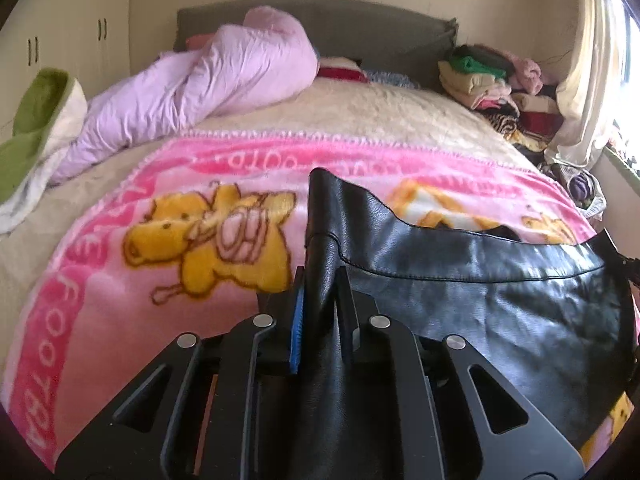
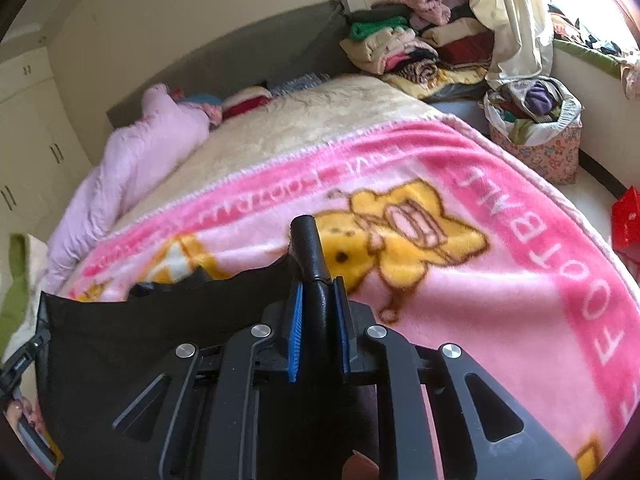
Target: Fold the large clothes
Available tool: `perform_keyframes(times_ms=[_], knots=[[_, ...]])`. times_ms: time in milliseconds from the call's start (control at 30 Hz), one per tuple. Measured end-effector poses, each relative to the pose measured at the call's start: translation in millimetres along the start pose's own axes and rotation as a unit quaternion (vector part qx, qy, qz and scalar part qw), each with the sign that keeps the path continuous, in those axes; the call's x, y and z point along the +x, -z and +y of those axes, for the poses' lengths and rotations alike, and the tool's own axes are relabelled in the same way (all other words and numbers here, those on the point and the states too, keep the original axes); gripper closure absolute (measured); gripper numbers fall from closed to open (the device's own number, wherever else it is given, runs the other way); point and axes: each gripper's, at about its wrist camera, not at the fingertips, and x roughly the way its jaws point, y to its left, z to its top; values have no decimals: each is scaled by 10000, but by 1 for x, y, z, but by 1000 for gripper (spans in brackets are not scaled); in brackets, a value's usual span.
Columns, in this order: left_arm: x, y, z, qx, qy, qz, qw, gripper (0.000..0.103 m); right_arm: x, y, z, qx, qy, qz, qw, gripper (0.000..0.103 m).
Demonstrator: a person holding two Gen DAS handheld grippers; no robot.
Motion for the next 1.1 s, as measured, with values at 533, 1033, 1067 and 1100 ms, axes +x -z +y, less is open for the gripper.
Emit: perform_keyframes(times_ms=[533,1033,1067,1100], knots=[[38,24,18,-400,146,471,9980,81,40,20,-14,171,261,581,9978,81],[-12,13,17,-41,-476,157,9987,33,-26,38,-47,771,-253,553,9952,27],[-15,15,15,-3,-473,155,9988,28,-31,40,-47,784,-310,556,9949,24],[-19,17,14,65,-489,153,9987,25,-39,44,-48,793,-424,580,9943,22]])
